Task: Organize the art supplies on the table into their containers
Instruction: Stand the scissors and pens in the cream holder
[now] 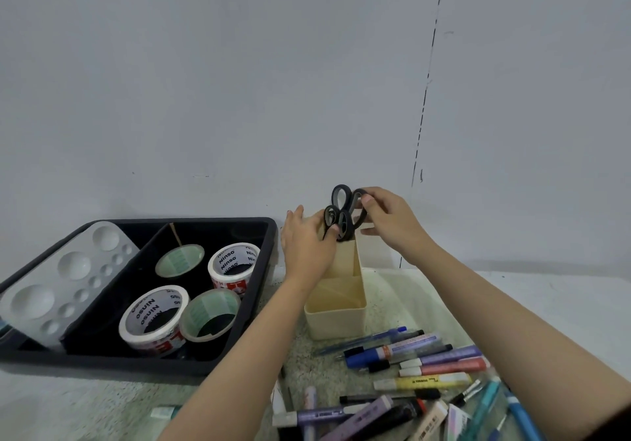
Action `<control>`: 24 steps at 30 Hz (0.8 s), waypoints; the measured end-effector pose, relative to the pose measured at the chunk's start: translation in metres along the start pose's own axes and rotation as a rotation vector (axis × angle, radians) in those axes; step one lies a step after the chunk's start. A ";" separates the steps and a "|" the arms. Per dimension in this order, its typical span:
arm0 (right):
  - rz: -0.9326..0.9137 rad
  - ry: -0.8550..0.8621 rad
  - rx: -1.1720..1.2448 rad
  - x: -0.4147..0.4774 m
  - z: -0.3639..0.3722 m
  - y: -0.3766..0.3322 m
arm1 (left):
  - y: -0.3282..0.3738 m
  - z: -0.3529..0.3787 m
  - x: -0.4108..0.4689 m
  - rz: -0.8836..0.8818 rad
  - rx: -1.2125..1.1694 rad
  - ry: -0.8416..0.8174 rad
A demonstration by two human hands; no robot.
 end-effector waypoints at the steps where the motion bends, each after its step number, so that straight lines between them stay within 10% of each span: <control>1: -0.033 0.025 -0.032 0.000 -0.001 -0.001 | -0.001 0.000 0.000 0.008 0.018 0.007; 24: -0.121 0.014 -0.263 -0.005 -0.009 0.009 | -0.017 0.012 -0.002 -0.056 -0.149 -0.165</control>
Point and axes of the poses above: each hand's wrist, its own x-axis towards the middle knuckle, its own z-axis out of the palm, y = z × x, the point moved 4 cm from there along x, towards the middle knuckle, and after that the axes turned 12 degrees about y, right-handed, at the moved point
